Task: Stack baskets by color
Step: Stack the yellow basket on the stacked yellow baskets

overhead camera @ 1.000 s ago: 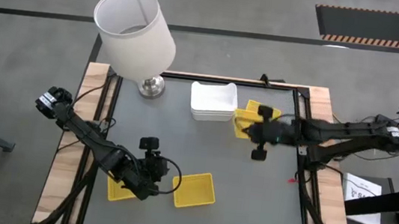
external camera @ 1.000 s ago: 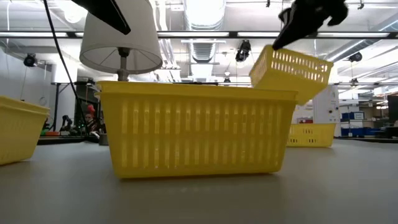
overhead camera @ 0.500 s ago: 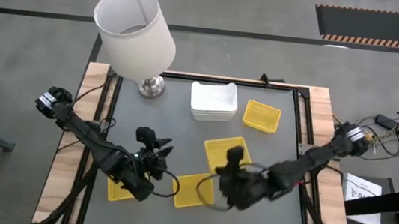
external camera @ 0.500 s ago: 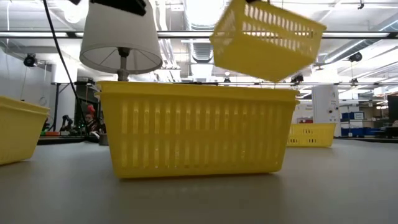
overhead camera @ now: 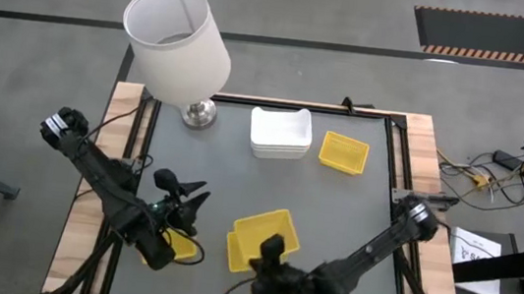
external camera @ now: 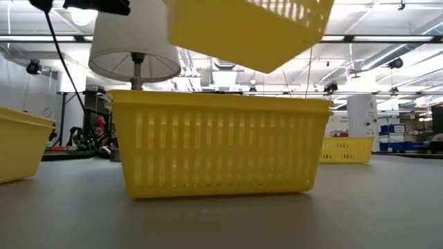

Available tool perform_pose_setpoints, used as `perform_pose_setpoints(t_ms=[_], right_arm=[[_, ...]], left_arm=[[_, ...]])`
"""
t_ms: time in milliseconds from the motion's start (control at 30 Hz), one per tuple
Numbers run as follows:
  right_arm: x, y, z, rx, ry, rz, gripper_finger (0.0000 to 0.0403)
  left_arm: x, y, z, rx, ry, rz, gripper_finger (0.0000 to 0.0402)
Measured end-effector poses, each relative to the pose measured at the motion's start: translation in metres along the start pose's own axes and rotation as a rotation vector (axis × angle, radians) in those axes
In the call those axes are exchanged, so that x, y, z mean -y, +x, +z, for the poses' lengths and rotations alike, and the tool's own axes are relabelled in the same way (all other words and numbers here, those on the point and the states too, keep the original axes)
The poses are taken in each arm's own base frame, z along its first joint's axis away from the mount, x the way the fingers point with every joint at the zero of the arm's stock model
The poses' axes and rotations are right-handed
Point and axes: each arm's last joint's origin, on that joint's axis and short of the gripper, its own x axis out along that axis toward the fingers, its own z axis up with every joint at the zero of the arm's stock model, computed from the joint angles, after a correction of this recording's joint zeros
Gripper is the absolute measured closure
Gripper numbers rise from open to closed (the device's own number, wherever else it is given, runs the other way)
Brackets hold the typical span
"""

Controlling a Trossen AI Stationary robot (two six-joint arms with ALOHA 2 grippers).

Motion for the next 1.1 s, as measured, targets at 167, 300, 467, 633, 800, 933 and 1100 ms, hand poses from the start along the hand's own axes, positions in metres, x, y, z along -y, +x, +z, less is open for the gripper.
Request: perform_pose_setpoints(t_ms=[167,300,467,633,800,933,1100], right_arm=[[-0.019,0.019,0.019,0.004,-0.025,0.003,0.0394],[-0.033,0.035,0.024,-0.039,-0.040,-0.009,0.0394],[-0.046,0.049,0.027,-0.072,-0.051,-0.019,0.0394],[-0.050,0.058,0.022,-0.104,-0.046,-0.022,0.0394],[-0.046,0.065,0.021,-0.113,-0.026,-0.030,0.0394],[-0.042,0.070,0.019,-0.126,0.008,-0.030,0.0394],[-0.041,0.071,0.016,-0.149,0.037,-0.022,0.0394]], left_arm=[[0.004,0.000,-0.008,0.006,-0.011,-0.001,0.0272],[0.005,-0.001,-0.008,0.012,-0.012,-0.005,0.0272],[0.004,-0.008,-0.003,0.035,-0.035,-0.027,0.0272],[0.004,-0.013,-0.002,0.049,-0.036,-0.041,0.0272],[0.005,-0.014,-0.002,0.054,-0.047,-0.045,0.0272],[0.005,-0.014,-0.002,0.054,-0.049,-0.046,0.0272],[0.006,-0.014,-0.002,0.054,-0.048,-0.045,0.0272]])
